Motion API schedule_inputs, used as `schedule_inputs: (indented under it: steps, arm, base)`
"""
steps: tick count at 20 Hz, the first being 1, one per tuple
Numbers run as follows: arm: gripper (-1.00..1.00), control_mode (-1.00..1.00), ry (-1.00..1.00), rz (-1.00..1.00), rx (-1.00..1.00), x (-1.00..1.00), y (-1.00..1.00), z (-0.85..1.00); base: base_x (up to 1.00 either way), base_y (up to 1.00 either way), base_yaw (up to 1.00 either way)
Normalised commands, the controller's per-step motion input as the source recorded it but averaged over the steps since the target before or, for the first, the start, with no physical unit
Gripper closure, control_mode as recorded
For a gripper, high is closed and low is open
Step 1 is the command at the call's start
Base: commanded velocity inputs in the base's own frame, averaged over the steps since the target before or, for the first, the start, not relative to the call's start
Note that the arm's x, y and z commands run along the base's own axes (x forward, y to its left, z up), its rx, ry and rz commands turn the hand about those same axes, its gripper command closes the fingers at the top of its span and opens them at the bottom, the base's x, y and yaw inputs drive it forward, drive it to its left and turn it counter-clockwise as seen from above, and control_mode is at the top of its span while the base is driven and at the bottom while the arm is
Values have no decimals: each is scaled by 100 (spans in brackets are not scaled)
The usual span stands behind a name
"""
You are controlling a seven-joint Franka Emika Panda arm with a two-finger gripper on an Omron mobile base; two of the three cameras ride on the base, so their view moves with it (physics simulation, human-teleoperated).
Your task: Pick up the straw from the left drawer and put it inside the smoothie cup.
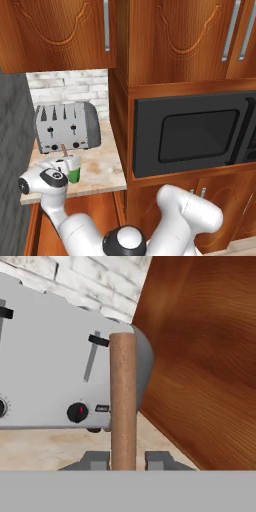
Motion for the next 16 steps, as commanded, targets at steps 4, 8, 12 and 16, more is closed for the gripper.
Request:
schedule_inputs:
  steps: [4,8,12,16]
  arm:
    - [-100,-100,0,0,0,0,-2,-1]
    - [-100,-100,0,0,0,-8,0,10]
    - [-100,-100,-7,0,-1,-31,0,67]
    - [-100,-100,-7,0,-3,-17,0,85]
  base:
    - [0,0,0]
    - [0,0,0]
    - [0,0,0]
    - [0,0,0]
